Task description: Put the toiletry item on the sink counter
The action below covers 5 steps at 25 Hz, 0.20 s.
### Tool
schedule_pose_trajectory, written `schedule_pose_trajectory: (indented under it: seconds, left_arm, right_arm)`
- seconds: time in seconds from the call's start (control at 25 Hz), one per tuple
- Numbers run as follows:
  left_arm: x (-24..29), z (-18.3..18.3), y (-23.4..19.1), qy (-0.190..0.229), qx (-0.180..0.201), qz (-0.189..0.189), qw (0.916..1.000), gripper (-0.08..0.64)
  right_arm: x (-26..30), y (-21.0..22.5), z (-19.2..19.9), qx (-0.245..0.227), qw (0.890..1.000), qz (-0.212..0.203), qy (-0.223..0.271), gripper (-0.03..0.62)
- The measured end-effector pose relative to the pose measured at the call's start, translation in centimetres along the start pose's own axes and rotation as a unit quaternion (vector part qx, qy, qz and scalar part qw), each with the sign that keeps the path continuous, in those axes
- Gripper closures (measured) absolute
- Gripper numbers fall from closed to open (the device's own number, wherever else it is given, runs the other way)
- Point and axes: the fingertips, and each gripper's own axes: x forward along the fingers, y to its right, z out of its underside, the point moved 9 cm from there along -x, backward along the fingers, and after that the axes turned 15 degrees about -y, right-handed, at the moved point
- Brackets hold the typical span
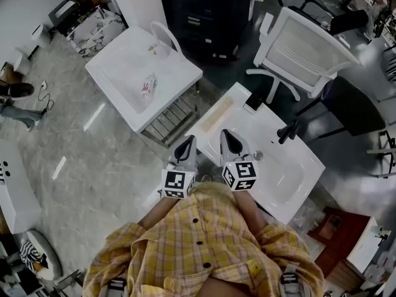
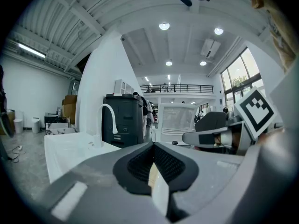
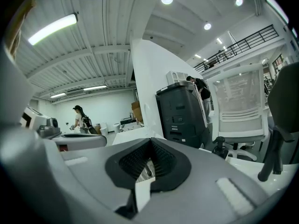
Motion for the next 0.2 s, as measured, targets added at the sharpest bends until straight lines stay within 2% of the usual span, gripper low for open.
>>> schedule_pose_trajectory:
  seconds: [0.2]
  left_arm:
    - [0.87, -0.34, -0.21, 0.005, 0.001, -0.001, 1.0000, 0.561]
  right_arm:
    - [0.61, 0.78, -0.18, 0.002, 1.000, -0.006, 0.004, 0.594]
